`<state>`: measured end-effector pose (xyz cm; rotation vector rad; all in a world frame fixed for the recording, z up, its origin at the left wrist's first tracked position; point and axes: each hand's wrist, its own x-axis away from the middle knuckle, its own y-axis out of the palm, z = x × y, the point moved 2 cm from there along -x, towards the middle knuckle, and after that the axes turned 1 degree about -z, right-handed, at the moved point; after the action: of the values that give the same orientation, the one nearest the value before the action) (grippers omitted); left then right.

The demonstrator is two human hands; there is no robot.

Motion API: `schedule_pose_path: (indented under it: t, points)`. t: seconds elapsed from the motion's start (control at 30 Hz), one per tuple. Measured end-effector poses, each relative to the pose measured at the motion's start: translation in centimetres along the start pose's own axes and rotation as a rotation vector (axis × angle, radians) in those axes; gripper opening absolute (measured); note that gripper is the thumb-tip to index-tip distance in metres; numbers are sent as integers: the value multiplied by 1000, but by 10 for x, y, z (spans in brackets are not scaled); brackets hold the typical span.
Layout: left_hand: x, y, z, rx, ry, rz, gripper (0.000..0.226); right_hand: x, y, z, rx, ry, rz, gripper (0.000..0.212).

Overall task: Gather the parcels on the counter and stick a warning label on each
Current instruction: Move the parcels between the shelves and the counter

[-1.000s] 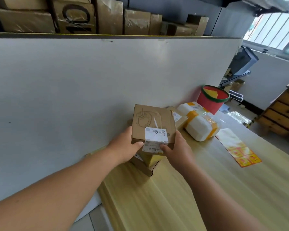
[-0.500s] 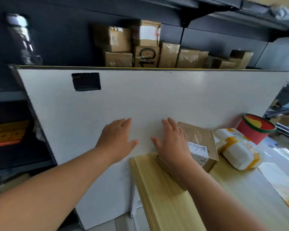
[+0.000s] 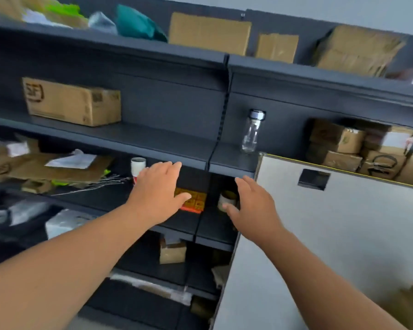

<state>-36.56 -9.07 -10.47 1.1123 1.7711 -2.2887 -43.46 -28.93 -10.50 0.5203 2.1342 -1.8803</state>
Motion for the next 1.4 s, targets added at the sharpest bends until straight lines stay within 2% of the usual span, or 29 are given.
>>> schedule_pose_path:
  t: [0.23,0.47,0.73,1.17,1.4]
  points:
    - [32,-65,-142,-96,-166,46,82,-44,25,-145,-59,-143,-7,72]
    - [37,-85,-229,-92,-270,80,82,-88,40,-233,-170,-197,-44,70]
    - [5,-72,-303,-104,-339,99,82,-166,76,-281,-266,-226,-87,72]
    - [-116,-35,-439,-141,-537,211,85,-350,141,-340,-431,-287,-63,70]
    - [-166,-24,-517,-67,-610,245,78,-414,167,-376,-510,-200,-86,66]
